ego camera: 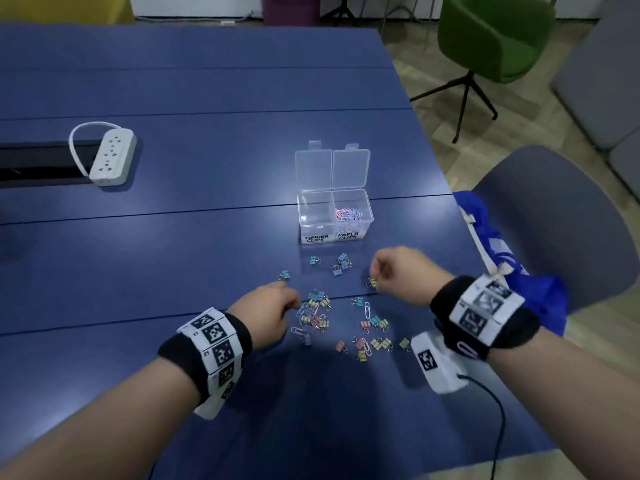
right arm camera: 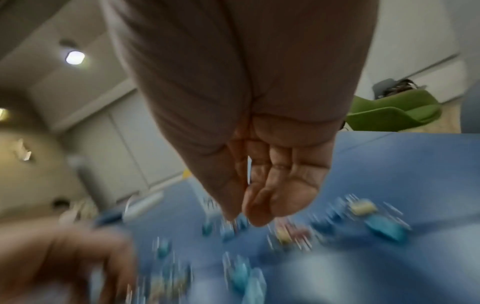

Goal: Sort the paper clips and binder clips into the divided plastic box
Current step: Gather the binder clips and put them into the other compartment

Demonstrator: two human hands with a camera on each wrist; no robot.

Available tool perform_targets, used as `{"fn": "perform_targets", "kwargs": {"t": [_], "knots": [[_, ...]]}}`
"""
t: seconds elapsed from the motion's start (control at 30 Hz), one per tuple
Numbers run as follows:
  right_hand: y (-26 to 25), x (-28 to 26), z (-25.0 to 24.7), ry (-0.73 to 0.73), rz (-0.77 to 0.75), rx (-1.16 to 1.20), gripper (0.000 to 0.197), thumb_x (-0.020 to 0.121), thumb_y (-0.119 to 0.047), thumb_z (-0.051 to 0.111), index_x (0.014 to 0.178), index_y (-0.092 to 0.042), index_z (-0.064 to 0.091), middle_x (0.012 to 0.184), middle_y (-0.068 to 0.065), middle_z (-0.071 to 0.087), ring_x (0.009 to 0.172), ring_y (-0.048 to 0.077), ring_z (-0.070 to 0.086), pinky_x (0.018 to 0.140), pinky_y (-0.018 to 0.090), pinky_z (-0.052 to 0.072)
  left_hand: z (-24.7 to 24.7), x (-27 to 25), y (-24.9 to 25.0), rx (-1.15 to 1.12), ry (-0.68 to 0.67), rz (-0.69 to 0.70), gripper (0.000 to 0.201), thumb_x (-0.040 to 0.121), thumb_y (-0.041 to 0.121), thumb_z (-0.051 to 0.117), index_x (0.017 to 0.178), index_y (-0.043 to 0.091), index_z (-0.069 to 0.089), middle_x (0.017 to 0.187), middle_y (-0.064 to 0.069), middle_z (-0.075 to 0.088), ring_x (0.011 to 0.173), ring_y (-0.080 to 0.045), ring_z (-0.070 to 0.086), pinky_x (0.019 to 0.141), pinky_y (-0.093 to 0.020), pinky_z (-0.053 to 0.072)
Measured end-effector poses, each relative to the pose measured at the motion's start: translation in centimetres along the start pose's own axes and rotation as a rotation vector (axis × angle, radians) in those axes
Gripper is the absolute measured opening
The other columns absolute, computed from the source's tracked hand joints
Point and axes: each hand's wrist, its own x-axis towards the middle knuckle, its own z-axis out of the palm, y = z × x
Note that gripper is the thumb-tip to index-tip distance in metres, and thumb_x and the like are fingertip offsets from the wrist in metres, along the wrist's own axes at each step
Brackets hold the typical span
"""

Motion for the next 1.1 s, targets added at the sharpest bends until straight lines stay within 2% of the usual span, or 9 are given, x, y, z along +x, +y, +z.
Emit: {"fn": "perform_targets", "kwargs": {"t": [0.07, 0.13, 0.23, 0.43, 0.6, 0.73, 0.9, 1.0, 1.1], "knots": [[0.7, -0.9, 2.7, -0.052, 0.026, -0.085, 0.012, 0.083, -0.009, 0.056, 0.080, -0.021, 0.054, 0.088, 0.005, 0.067, 0.087, 0.023, 0.059, 0.075, 0.023, 0.042, 0.5, 0.2, 0.4, -0.022, 0.011, 0.018, 0.037, 0.082, 0.005, 0.048, 0.112, 0.021, 0.061, 0.108, 0.000, 0.053, 0.097, -0.022, 0.056, 0.087, -0.036, 0.048], [0.8, -1.1, 4.5, -0.002, 0.079, -0.077, 0.002, 0.086, -0.016, 0.057, 0.084, -0.017, 0.057, 0.096, 0.010, 0.067, 0.095, 0.028, 0.061, 0.081, 0.029, 0.047, 0.8, 0.4, 0.8, -0.029, 0.029, 0.034, 0.040, 0.083, 0.002, 0.044, 0.113, 0.021, 0.062, 0.109, 0.000, 0.052, 0.100, -0.022, 0.055, 0.088, -0.036, 0.048], [0.4, -0.5, 6.1, 0.050, 0.132, -0.097, 0.016, 0.086, -0.024, 0.061, 0.094, -0.010, 0.059, 0.103, 0.012, 0.063, 0.099, 0.030, 0.060, 0.080, 0.031, 0.046, 0.9, 1.0, 1.3, -0.020, 0.055, 0.033, 0.039, 0.083, 0.001, 0.044, 0.113, 0.020, 0.061, 0.112, -0.001, 0.053, 0.106, -0.020, 0.052, 0.092, -0.033, 0.046], [-1.0, 0.4, 7.6, 0.028, 0.090, -0.282, 0.019, 0.088, -0.004, 0.050, 0.105, -0.007, 0.058, 0.112, 0.015, 0.061, 0.103, 0.034, 0.059, 0.085, 0.038, 0.047, 1.3, 1.5, 1.8, -0.049, 0.073, 0.033, 0.047, 0.079, -0.006, 0.046, 0.114, 0.020, 0.062, 0.115, -0.001, 0.054, 0.108, -0.020, 0.052, 0.093, -0.029, 0.045], [-0.9, -0.5, 8.3, 0.077, 0.043, -0.451, 0.026, 0.088, -0.004, 0.046, 0.113, -0.008, 0.049, 0.116, 0.013, 0.059, 0.109, 0.033, 0.056, 0.088, 0.041, 0.041, 1.5, 1.7, 2.1, -0.034, 0.015, 0.110, 0.044, 0.081, -0.004, 0.049, 0.115, 0.020, 0.064, 0.114, -0.003, 0.053, 0.110, -0.021, 0.052, 0.096, -0.031, 0.044], [-0.6, -1.1, 8.2, 0.138, 0.097, -0.418, 0.028, 0.081, -0.001, 0.049, 0.107, -0.013, 0.048, 0.105, 0.007, 0.066, 0.100, 0.029, 0.061, 0.089, 0.042, 0.035, 1.7, 2.0, 2.5, -0.015, 0.019, 0.092, 0.036, 0.085, -0.002, 0.051, 0.110, 0.018, 0.065, 0.113, -0.003, 0.052, 0.105, -0.024, 0.055, 0.090, -0.031, 0.046], [-0.3, -1.3, 7.9, 0.132, 0.136, -0.315, 0.025, 0.080, -0.002, 0.050, 0.101, -0.016, 0.051, 0.100, 0.005, 0.068, 0.097, 0.027, 0.062, 0.091, 0.042, 0.034, 1.7, 2.3, 3.3, -0.007, 0.055, -0.023, 0.035, 0.077, -0.009, 0.046, 0.095, 0.016, 0.062, 0.097, 0.001, 0.046, 0.092, -0.027, 0.057, 0.073, -0.027, 0.041], [0.8, -1.6, 7.1, 0.156, 0.212, -0.134, 0.025, 0.081, 0.000, 0.048, 0.088, -0.023, 0.052, 0.101, 0.003, 0.066, 0.100, 0.028, 0.059, 0.090, 0.040, 0.036, 1.6, 2.3, 3.7, 0.000, 0.044, -0.070, 0.035, 0.073, -0.012, 0.043, 0.087, 0.018, 0.052, 0.094, -0.002, 0.051, 0.084, -0.024, 0.053, 0.073, -0.031, 0.043], [2.1, -2.3, 6.8, 0.127, 0.225, -0.018, 0.026, 0.080, -0.001, 0.051, 0.087, -0.026, 0.056, 0.104, 0.002, 0.065, 0.103, 0.028, 0.057, 0.091, 0.036, 0.041, 1.9, 2.4, 4.0, 0.057, 0.013, -0.092, 0.033, 0.075, -0.011, 0.046, 0.096, 0.013, 0.053, 0.102, -0.009, 0.057, 0.093, -0.027, 0.055, 0.075, -0.031, 0.043]]}}
